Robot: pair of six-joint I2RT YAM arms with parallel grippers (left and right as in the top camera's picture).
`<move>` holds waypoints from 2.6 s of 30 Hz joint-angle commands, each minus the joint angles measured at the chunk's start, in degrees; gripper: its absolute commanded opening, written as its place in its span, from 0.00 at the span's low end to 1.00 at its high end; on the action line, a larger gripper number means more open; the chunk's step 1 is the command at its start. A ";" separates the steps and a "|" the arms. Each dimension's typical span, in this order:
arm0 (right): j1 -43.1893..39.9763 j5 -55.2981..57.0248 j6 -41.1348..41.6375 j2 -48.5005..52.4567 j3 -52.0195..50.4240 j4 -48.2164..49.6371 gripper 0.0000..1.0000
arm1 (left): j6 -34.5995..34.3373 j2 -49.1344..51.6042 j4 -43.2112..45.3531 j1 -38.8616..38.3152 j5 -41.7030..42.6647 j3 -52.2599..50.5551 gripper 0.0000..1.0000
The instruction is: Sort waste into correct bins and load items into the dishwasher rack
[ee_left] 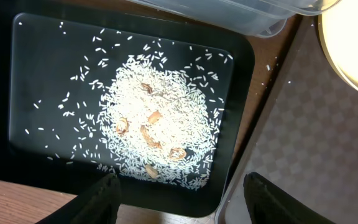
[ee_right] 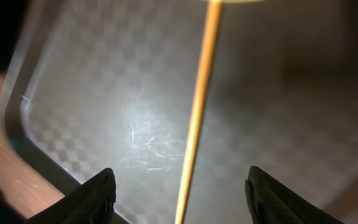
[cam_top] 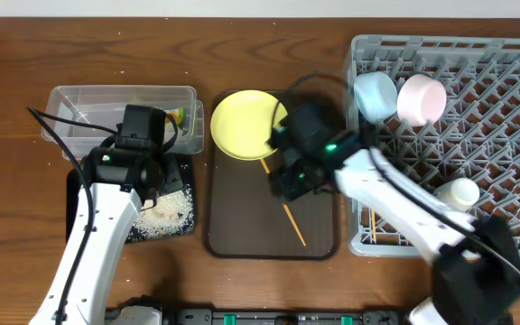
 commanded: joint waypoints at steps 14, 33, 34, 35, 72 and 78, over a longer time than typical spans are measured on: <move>5.09 6.56 4.79 13.14 0.42 -1.05 0.01 | -0.11 0.07 -0.35 0.24 -0.31 0.46 0.66; -11.65 10.84 4.55 -12.81 0.44 -8.13 0.01 | -0.11 0.07 -0.33 0.24 -0.31 0.46 0.66; -12.87 11.63 4.55 -14.08 0.44 -8.35 0.01 | -0.11 0.07 -0.33 0.24 -0.31 0.46 0.66; -14.16 12.70 4.57 -15.13 0.44 -8.66 0.01 | -0.11 0.07 -0.33 0.24 -0.31 0.46 0.66; -6.91 17.84 23.98 2.29 0.33 19.23 0.44 | 1.46 0.11 3.19 0.13 8.98 0.46 0.66; -6.91 18.88 24.92 8.66 0.33 29.51 0.46 | 1.44 0.11 2.99 0.13 8.98 0.46 0.66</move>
